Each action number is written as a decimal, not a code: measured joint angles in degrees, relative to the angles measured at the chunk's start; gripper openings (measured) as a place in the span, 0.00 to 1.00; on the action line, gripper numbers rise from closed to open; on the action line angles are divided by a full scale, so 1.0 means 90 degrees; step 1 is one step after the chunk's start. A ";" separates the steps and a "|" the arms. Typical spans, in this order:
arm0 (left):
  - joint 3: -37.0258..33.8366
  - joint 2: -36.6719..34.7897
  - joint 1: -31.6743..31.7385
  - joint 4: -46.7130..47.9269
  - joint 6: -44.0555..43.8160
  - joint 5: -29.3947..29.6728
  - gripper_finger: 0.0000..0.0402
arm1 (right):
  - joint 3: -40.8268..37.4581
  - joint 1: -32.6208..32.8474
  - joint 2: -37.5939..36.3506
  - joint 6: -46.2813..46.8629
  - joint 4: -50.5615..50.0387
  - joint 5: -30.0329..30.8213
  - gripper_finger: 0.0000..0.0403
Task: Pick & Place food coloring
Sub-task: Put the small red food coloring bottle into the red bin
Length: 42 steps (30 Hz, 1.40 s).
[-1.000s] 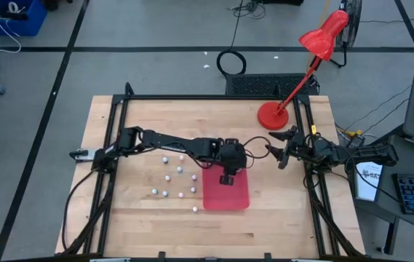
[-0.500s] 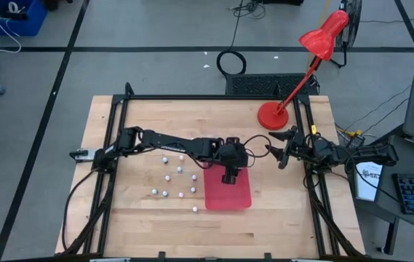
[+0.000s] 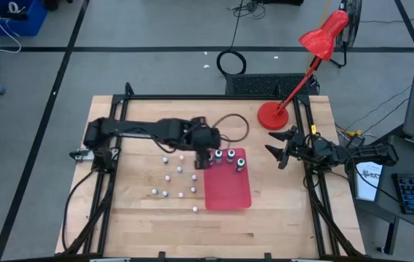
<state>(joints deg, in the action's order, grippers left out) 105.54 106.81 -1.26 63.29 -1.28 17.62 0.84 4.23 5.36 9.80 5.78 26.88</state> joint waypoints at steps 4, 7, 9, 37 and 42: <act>-0.0005 -0.0146 0.0434 0.0784 -0.0679 -0.0081 0.54 | 0.0002 -0.0001 0.0033 0.0000 0.0001 0.0000 0.69; -0.0012 -0.0118 0.0899 0.0841 -0.0979 -0.0636 0.52 | 0.0002 -0.0002 0.0049 0.0000 0.0000 0.0000 0.69; -0.0085 -0.0007 0.1151 0.0640 -0.1068 -0.0742 0.50 | 0.0001 -0.0002 0.0055 0.0000 0.0000 -0.0003 0.69; -0.2957 0.0414 0.2096 -0.1977 -0.0947 -0.1852 0.47 | 0.0002 0.0000 0.0057 0.0000 0.0000 0.0002 0.69; -0.2973 0.0414 0.1995 -0.2079 -0.0952 -0.1776 0.45 | 0.0002 -0.0001 0.0057 -0.0001 0.0000 0.0002 0.69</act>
<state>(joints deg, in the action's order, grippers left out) 78.78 110.54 16.70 44.58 -9.85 1.63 0.86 4.22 5.87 9.79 5.78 26.89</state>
